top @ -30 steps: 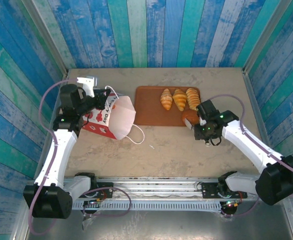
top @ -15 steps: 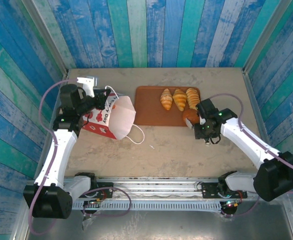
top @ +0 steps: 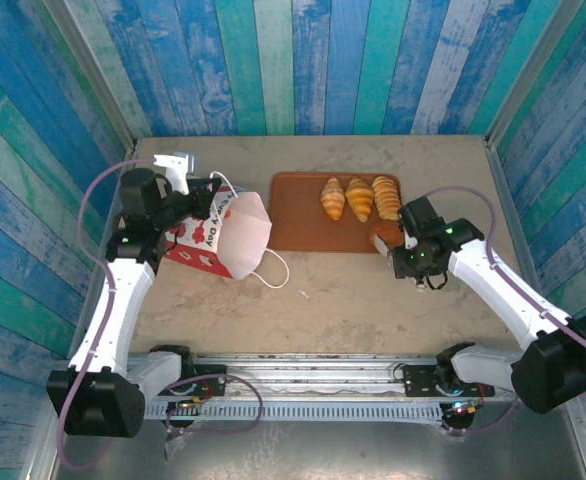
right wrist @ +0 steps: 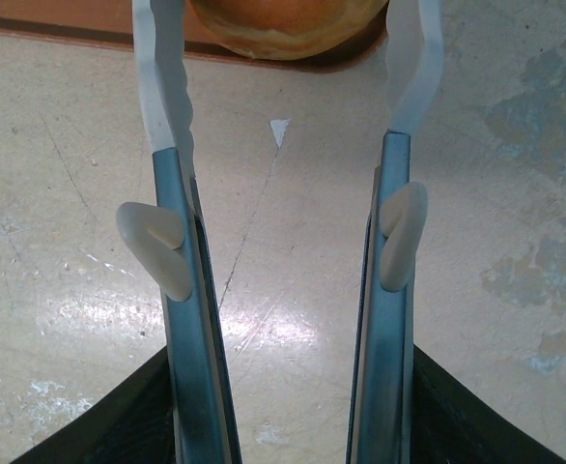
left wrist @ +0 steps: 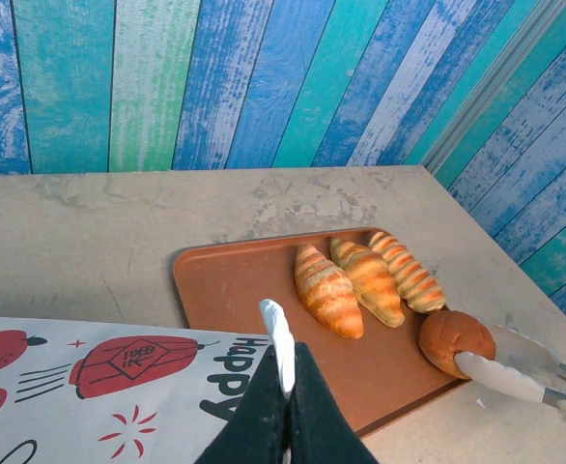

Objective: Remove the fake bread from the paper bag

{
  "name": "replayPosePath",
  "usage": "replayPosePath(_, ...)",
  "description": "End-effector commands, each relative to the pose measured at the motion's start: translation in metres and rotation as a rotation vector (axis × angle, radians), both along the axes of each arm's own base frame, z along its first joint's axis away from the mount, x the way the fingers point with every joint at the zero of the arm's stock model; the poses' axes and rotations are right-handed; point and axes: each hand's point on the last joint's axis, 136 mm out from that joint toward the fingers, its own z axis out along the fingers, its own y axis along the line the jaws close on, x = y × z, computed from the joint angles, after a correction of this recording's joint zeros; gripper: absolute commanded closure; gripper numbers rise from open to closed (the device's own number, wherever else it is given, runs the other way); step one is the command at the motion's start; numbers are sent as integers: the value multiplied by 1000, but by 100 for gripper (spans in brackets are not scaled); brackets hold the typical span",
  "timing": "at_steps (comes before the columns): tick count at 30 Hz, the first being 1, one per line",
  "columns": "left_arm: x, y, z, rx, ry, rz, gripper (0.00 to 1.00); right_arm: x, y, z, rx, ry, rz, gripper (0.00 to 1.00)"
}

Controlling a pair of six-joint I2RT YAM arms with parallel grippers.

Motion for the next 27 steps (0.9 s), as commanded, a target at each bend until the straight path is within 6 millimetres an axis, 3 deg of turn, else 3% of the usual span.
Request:
replayPosePath(1,0,1,11,2,-38,0,100,5,1,7,10,-32,3,47)
replayPosePath(9,-1,1,11,-1,-37,0,100,9,12,-3,57,-18,19,47)
replayPosePath(20,-1,1,11,2,-39,4,100,12,-10,11,-31,-93,-49,44)
replayPosePath(27,-1,1,12,-1,-38,1,100,13,8,14,57,-80,-2,44)
